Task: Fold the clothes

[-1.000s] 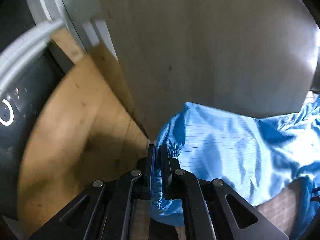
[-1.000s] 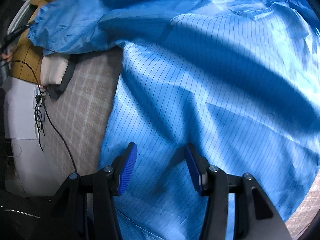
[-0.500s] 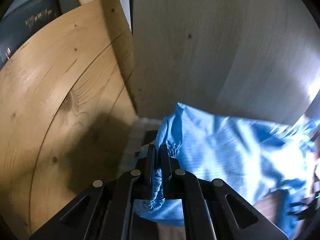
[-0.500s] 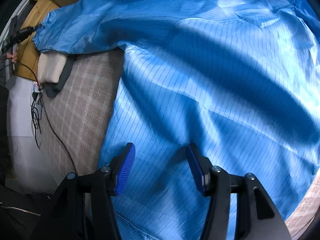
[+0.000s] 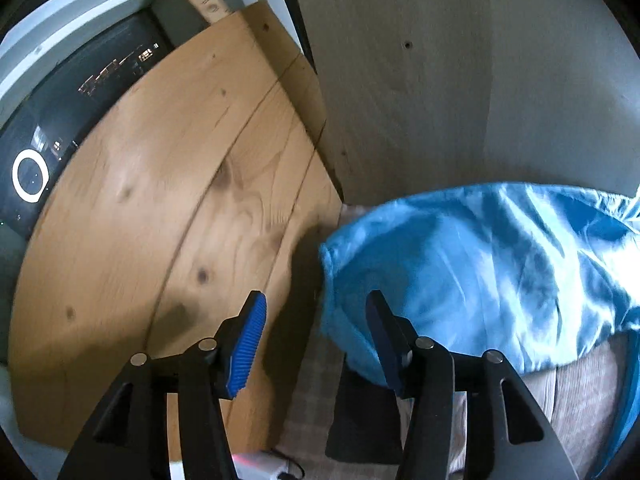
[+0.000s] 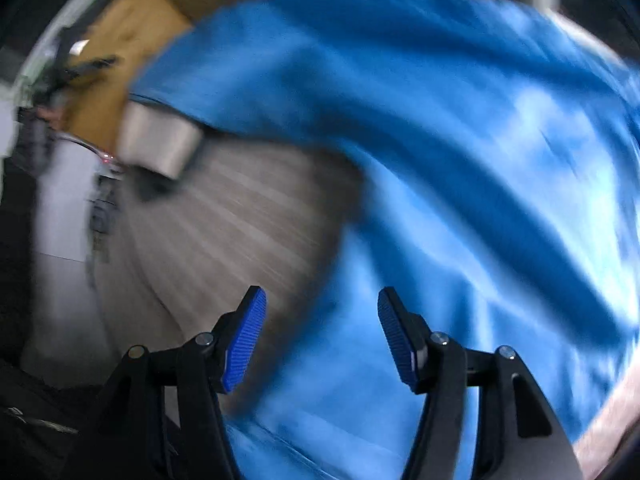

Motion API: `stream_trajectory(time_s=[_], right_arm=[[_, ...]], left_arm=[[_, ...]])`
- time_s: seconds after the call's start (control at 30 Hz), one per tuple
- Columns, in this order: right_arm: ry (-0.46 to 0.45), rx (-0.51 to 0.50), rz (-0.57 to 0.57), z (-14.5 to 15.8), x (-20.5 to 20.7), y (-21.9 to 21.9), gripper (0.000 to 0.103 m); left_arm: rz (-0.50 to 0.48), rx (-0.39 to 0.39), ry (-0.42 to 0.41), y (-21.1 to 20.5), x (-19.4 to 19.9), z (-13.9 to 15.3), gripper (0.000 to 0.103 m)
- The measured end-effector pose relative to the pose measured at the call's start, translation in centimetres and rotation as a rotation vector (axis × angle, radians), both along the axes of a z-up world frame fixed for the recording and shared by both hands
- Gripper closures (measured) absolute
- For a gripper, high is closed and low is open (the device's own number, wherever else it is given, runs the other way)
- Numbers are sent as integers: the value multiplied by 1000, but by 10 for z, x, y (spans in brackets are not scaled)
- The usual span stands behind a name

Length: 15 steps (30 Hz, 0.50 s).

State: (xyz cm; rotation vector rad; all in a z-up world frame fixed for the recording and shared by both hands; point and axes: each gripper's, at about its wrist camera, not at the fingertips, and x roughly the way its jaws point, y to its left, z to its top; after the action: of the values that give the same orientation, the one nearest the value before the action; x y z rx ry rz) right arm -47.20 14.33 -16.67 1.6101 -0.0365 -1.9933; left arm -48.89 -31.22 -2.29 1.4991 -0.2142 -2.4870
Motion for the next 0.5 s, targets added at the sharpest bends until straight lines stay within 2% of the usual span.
stream_trajectory(time_s=[0.07,0.13,0.27,0.47,0.5], right_arm=[[141,28,88,17,-9,-44,45],[216,73,198,18,-21,-92,45],[273,83,351,16,-45,-167,45],[341,61,445,15,-74,-252,45],[358,85,462,12,-76,-264,45]], left_arm=[[-11,7,-5,6,12,-4,53],[-28,18,-18,10,25,-11,53],[-40,67,-25,11,45,-16,53],[-8,118,-6,5,70,-10,53],[-1,125,-3,3,71,-9,53]])
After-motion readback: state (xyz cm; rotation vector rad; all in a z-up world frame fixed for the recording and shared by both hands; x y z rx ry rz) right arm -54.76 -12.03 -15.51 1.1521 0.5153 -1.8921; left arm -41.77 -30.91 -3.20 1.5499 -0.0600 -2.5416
